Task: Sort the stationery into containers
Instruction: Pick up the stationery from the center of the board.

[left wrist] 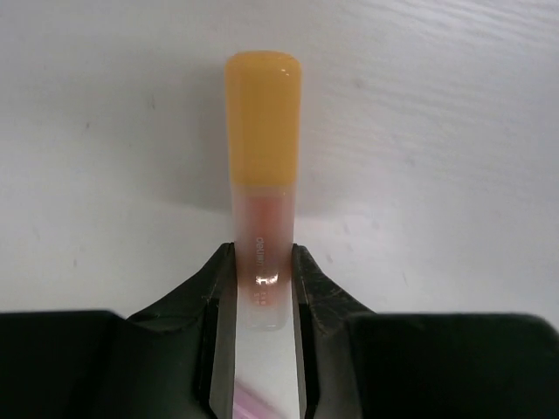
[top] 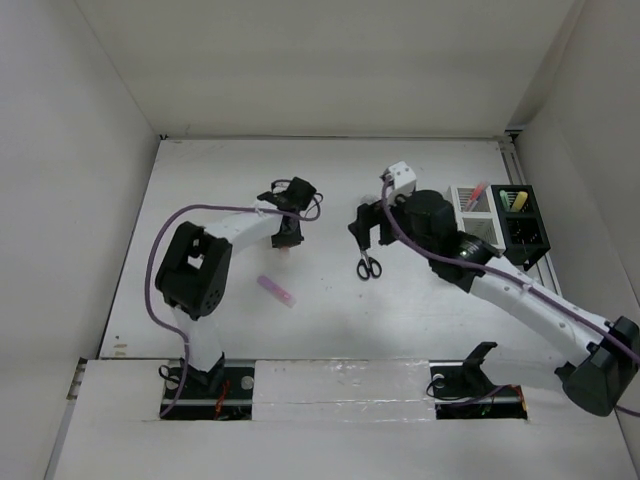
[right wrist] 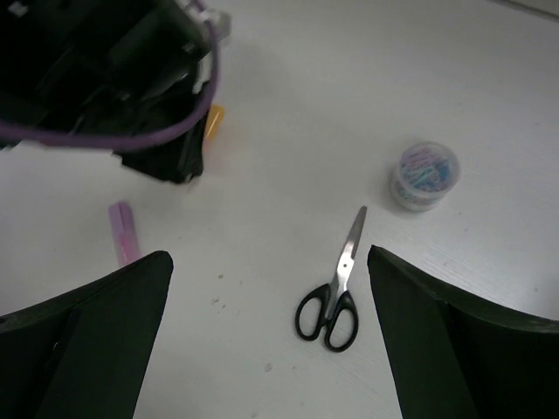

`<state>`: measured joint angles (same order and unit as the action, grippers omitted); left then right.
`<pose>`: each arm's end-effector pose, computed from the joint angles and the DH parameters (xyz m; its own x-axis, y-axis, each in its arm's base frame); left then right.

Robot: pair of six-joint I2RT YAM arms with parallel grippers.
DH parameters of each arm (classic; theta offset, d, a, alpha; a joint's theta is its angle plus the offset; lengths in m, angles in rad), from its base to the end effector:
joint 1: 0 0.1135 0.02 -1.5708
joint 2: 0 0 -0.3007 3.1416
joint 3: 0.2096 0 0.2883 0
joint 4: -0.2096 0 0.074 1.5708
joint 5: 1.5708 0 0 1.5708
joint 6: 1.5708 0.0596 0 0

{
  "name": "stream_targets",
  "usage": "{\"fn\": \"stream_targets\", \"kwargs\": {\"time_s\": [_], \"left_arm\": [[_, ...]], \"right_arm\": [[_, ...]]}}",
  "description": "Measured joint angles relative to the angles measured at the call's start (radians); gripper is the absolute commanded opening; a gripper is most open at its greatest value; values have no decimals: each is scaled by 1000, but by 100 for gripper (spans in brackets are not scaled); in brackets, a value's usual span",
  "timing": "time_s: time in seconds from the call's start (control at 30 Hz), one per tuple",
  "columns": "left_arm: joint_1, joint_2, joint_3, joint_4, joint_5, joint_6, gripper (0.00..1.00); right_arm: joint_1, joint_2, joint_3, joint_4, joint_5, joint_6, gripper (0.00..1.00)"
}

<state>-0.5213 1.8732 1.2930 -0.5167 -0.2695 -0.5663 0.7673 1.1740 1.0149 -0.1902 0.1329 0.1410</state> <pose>0.3880 -0.2045 0.1792 -0.8522 -0.1070 -0.5122 -0.0978 0.9942 -0.0449 0.2335 0.2142 0.3598 -0.3280 -0.1228 -0.9367 -0.5579 0.8253 0.0872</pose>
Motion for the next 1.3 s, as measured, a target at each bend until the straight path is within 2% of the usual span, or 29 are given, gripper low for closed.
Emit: {"fn": "stream_targets", "kwargs": {"time_s": [0.07,0.17,0.27,0.33,0.57,0.87,1.03,1.07,1.1,1.17,1.2,1.23,1.27,1.3], "left_arm": [[-69,-90,-26,-12,-53,-1,0],[-230,-269,-34,12,-161,9,0],[-425,-442,-47,85,-244,43,0],[-503,-523,-66,129,-252,69,0],[-491,-672,-197,264,-155,167,0],[-492,-816,-261,389,18,238,0],[-492,-843,-285,425,79,256,0],[-492,-844,-287,426,85,259,0],[-492,-844,-290,429,90,262,0],[-492,-843,-296,431,101,267,0],[-492,-843,-298,430,104,270,0],[-491,-842,-299,430,103,270,0],[-491,-839,-300,429,99,272,0],[-490,-833,-303,432,97,277,0]], "right_arm": [[-78,-42,-26,25,-53,20,100],[-183,-97,-57,79,-148,59,98],[-219,-130,-79,151,-222,109,98],[-225,-156,-104,200,-248,148,98],[-227,-209,-181,388,-328,275,97],[-109,-118,-182,540,-351,348,96],[-61,-65,-182,560,-330,358,88],[-57,-59,-182,562,-326,360,83],[-52,-53,-182,567,-322,362,71],[-50,-43,-182,582,-321,369,56],[-47,-39,-182,594,-321,376,44],[-46,-34,-182,604,-325,381,16],[-41,-30,-181,615,-330,392,2],[-27,-26,-177,623,-332,393,0]]}}
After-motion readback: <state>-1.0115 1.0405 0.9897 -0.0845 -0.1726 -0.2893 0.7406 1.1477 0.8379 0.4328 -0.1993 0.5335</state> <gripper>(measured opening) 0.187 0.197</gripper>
